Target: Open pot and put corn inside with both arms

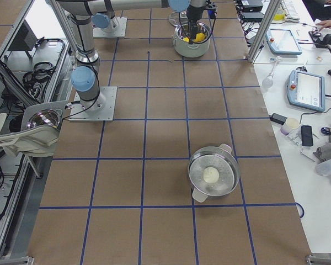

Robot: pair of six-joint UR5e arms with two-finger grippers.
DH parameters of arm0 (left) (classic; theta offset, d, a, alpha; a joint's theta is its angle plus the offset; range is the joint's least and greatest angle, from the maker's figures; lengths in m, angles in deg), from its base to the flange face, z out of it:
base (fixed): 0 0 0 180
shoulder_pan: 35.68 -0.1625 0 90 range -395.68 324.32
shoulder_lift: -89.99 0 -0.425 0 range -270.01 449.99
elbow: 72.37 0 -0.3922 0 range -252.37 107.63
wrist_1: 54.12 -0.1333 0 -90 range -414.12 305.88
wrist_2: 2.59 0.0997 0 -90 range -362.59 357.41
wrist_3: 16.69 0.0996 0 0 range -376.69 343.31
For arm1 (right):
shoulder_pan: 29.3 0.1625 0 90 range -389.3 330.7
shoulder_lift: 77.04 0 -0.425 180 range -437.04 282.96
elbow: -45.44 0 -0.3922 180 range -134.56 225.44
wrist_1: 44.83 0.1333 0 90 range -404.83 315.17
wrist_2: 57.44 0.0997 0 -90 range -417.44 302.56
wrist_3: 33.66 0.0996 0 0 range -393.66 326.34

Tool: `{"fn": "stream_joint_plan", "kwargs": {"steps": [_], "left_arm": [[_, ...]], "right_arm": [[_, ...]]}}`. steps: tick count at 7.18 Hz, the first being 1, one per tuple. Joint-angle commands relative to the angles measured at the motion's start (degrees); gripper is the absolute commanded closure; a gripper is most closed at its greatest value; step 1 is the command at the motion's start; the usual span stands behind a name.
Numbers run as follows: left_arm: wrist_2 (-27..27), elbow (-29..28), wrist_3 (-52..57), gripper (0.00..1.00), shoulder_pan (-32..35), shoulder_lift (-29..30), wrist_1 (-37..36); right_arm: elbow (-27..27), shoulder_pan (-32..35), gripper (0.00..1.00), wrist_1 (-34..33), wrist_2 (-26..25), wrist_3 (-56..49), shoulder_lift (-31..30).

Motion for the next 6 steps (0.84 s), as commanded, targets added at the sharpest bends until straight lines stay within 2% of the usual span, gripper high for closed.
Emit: {"fn": "stream_joint_plan", "kwargs": {"steps": [1,3,6], "left_arm": [[-0.3,-0.23,-1.35,0.0,3.18,-2.64,2.13],[-0.56,-3.02,-1.27,0.0,2.4,-2.47,7.12],[-0.65,-3.48,-0.83,0.0,2.22,-2.29,7.41]], "right_arm": [[-4.81,-1.23,0.0,0.2,0.03,0.51,-4.38],[-6.32,-1.23,0.0,-0.5,-0.23,0.69,-5.55],[-5.18,-1.58,0.0,-0.67,-0.32,1.73,-5.46]]}}
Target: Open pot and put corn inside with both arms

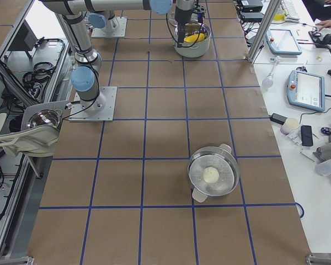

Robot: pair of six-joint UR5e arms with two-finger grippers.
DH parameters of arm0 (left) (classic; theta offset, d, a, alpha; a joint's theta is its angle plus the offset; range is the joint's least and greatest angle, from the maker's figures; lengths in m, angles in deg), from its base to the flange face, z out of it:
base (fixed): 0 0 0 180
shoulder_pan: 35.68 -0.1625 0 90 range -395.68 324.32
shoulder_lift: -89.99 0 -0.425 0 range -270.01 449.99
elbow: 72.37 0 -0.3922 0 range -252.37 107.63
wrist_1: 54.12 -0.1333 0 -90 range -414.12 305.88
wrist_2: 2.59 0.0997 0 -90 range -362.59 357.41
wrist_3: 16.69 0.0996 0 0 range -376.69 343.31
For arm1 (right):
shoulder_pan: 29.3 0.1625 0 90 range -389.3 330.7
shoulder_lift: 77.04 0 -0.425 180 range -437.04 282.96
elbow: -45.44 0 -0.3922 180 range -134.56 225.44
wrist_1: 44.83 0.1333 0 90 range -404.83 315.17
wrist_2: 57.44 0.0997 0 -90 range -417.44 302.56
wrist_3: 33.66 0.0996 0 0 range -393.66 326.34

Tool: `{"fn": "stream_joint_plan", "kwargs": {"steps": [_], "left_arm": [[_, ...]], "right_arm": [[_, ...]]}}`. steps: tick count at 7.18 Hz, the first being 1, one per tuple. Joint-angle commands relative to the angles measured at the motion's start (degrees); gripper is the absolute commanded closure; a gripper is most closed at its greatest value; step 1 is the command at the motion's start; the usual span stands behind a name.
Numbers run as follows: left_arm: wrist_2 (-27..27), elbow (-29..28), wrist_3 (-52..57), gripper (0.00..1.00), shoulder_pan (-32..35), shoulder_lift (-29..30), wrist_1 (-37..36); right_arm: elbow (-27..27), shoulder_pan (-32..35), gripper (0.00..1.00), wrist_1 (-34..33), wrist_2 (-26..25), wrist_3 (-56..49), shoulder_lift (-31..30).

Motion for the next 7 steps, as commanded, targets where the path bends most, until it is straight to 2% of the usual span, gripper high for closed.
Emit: {"fn": "stream_joint_plan", "kwargs": {"steps": [1,3,7], "left_arm": [[0.05,-0.17,0.23,0.0,-0.06,0.09,0.15],[0.05,-0.17,0.32,0.0,-0.06,0.09,0.15],[-0.04,-0.26,0.41,0.0,-0.06,0.09,0.06]], "right_arm": [[0.34,-0.15,0.0,0.63,-0.35,2.64,-0.73],[0.16,0.02,0.0,0.89,-0.36,6.24,-1.53],[-0.01,0.11,0.0,0.81,-0.18,6.26,-1.88]]}}
